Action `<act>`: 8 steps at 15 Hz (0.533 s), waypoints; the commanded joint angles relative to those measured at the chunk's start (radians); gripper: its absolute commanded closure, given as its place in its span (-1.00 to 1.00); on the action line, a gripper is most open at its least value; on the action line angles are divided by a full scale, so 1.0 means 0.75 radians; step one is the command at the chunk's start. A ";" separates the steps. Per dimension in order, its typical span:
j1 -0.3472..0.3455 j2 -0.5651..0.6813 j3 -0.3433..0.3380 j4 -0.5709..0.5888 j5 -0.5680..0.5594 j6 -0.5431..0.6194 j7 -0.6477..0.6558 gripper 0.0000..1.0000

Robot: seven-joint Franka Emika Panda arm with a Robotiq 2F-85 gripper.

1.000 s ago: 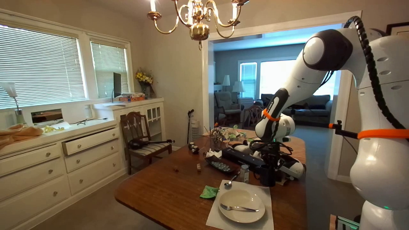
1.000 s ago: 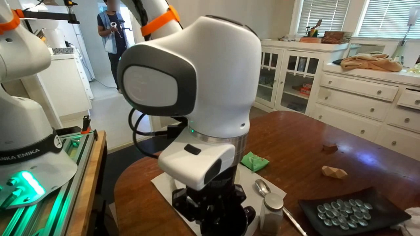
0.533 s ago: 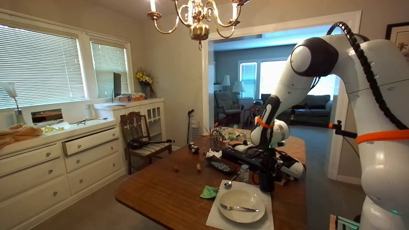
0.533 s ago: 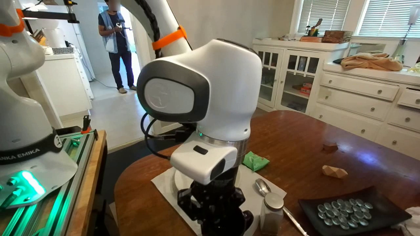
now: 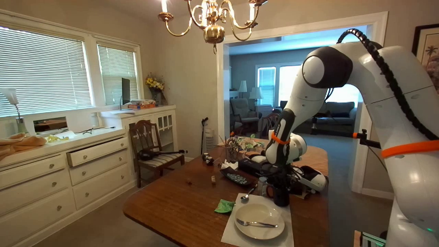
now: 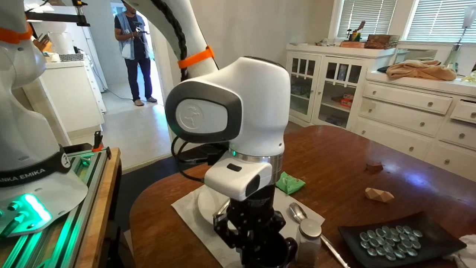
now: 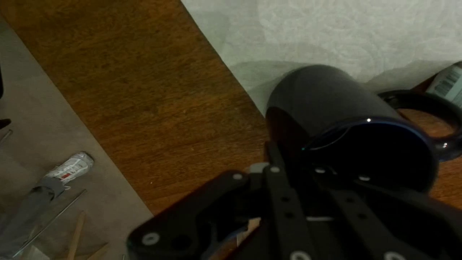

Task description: Move the cup forward

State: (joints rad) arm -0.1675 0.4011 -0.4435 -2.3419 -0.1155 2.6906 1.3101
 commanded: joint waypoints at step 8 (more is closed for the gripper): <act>0.249 0.017 -0.174 -0.125 -0.014 0.280 0.136 0.31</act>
State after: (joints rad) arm -0.0358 0.4164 -0.5266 -2.4068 -0.1161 2.8515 1.3711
